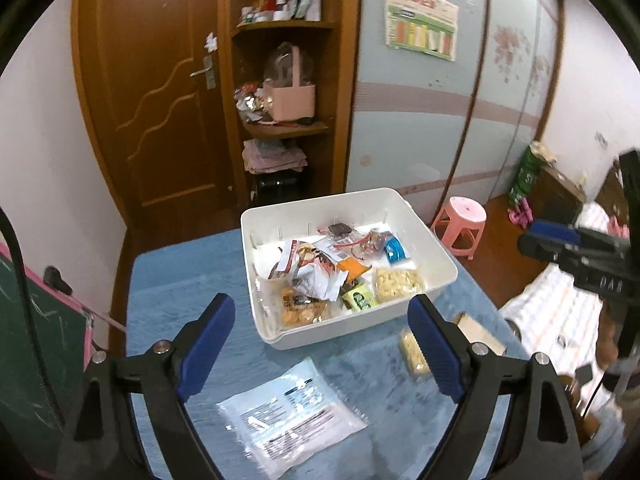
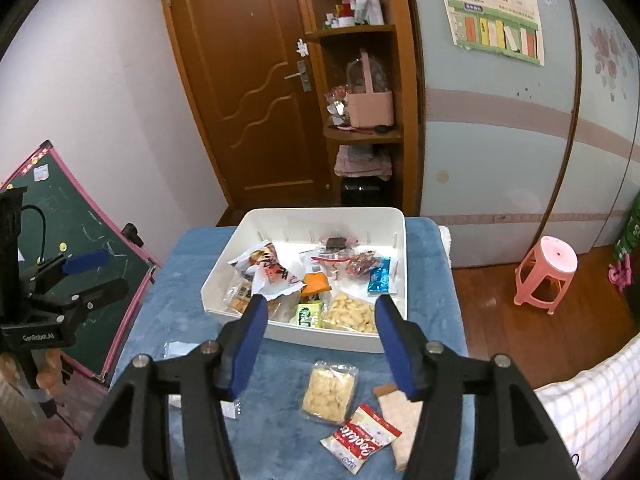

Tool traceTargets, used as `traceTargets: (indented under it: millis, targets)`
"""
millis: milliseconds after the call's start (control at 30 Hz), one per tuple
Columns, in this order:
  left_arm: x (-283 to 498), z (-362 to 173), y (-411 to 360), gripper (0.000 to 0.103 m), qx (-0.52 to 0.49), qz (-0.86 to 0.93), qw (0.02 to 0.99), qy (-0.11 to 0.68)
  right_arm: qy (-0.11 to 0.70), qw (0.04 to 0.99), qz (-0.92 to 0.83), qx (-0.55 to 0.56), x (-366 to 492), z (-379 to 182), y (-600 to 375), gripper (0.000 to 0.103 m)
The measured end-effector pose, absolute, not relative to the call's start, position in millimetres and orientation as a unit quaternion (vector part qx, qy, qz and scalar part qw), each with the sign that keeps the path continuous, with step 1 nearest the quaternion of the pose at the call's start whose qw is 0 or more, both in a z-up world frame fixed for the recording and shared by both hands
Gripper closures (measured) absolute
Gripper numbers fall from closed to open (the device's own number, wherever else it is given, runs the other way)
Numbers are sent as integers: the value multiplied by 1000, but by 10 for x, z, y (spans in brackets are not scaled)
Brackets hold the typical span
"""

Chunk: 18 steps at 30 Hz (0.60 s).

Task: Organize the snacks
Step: 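Grasp the white flour bag with the left tool while the right grasps the cracker bag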

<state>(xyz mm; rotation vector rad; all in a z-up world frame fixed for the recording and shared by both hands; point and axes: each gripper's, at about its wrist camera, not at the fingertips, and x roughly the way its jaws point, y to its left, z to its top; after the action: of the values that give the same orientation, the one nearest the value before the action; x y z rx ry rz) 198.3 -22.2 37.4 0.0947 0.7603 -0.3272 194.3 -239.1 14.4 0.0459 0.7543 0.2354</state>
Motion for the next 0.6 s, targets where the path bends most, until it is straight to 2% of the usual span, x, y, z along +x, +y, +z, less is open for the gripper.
traceTargets:
  millis: [233, 367, 600]
  targets:
    - [1784, 138, -144, 4, 101, -220, 886, 396, 383, 915, 124, 20, 1880, 6, -2291, 45]
    - [1740, -260, -128, 4, 152, -229, 865, 420, 409, 904, 123, 25, 1927, -234, -2273, 45]
    - [1687, -1253, -182, 4, 256, -212, 808, 486, 467, 876, 113, 40, 2071, -859, -2228, 45]
